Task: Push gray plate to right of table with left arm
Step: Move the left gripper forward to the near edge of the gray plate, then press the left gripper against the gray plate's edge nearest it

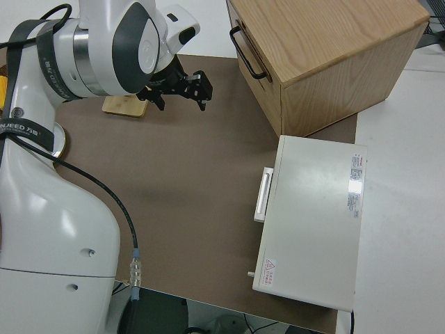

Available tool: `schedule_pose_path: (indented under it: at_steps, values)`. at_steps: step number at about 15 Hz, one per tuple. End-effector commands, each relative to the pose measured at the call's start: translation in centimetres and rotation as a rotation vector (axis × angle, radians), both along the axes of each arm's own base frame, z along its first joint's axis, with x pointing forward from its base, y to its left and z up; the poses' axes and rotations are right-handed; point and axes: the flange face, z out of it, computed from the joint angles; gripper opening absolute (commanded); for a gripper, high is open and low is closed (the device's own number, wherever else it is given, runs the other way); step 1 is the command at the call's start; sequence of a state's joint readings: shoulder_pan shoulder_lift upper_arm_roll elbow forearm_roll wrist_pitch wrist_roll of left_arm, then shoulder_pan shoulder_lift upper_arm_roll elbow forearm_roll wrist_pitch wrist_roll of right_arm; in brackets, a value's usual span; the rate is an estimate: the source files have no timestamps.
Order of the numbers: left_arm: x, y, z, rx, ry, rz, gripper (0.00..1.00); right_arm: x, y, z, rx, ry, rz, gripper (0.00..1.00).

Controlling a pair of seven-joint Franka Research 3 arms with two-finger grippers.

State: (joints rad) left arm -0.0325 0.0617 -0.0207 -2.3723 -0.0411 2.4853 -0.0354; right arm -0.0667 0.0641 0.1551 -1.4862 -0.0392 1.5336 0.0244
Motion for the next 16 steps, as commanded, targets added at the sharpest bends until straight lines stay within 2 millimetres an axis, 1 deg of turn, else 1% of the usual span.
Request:
schedule_pose_path:
  at_steps: [1, 2, 4, 5, 6, 7, 10, 16]
  values:
    - [-0.23, -0.07, -0.25, -0.008, -0.012, 0.024, 0.72, -0.28, 0.02, 0.3, 0.006, 0.004, -0.004, 0.983]
    - [-0.19, -0.15, -0.19, -0.009, -0.013, 0.028, 0.56, -0.28, 0.02, 0.3, 0.006, 0.004, -0.004, 0.983]
    - [-0.23, -0.07, -0.47, -0.008, -0.009, 0.038, 0.37, -0.28, 0.02, 0.3, 0.006, 0.004, -0.004, 0.983]
    - [-0.14, -0.14, -0.45, -0.009, -0.018, 0.038, 0.3, -0.28, 0.02, 0.3, 0.006, 0.004, -0.004, 0.983]
    - [-0.07, -0.14, -0.53, -0.009, -0.022, 0.046, 0.27, -0.28, 0.02, 0.37, 0.006, 0.002, -0.004, 0.983]
    - [-0.14, -0.14, -0.96, -0.008, -0.015, 0.049, 0.21, -0.28, 0.02, 0.3, 0.006, 0.004, -0.004, 0.983]
    - [-0.08, -0.06, -0.9, -0.007, -0.016, 0.045, 0.01, -0.28, 0.02, 0.3, 0.006, 0.004, -0.004, 0.983]
    - [-0.14, -0.22, -0.97, -0.006, -0.015, 0.045, 0.0, -0.28, 0.02, 0.3, 0.006, 0.004, -0.004, 0.983]
